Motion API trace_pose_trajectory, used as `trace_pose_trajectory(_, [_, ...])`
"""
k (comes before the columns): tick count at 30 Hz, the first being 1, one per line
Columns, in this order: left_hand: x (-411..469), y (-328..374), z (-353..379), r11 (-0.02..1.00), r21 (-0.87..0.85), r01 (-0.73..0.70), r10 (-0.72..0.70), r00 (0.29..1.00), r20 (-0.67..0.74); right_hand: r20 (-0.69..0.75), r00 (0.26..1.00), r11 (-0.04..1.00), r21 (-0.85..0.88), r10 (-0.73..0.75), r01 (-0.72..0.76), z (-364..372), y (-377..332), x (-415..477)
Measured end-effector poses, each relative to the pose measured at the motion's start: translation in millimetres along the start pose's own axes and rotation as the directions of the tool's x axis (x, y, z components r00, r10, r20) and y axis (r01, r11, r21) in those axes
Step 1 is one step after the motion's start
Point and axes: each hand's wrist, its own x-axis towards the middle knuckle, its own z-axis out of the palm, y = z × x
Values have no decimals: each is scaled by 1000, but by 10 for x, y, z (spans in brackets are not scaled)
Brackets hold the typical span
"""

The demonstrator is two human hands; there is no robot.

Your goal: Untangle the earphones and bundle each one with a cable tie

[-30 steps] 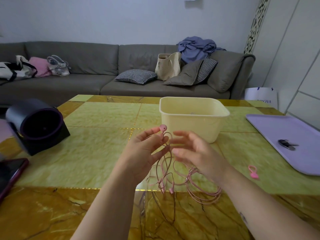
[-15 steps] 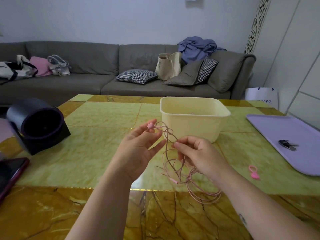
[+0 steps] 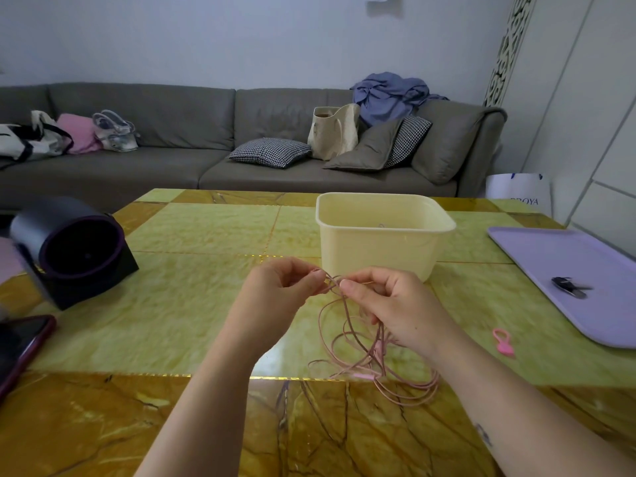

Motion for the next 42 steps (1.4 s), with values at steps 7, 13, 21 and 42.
trace_pose_trajectory(7, [-16, 37, -64, 991, -62, 119, -112, 987, 114, -18, 1000, 1000, -18, 2, -3, 0, 24, 13])
trace_pose_trajectory(13, [-30, 59, -32, 896, -307, 321, -255, 937, 238, 47, 999, 997, -73, -17, 20, 23, 17, -14])
trace_pose_trajectory(21, [-16, 12, -45, 885, -335, 322, -249, 937, 244, -141, 988, 994, -94, -70, 57, 12, 30, 3])
trace_pose_trajectory(42, [-14, -21, 49, 857, -446, 258, -114, 939, 324, -100, 994, 999, -2, 51, -52, 87, -6, -13])
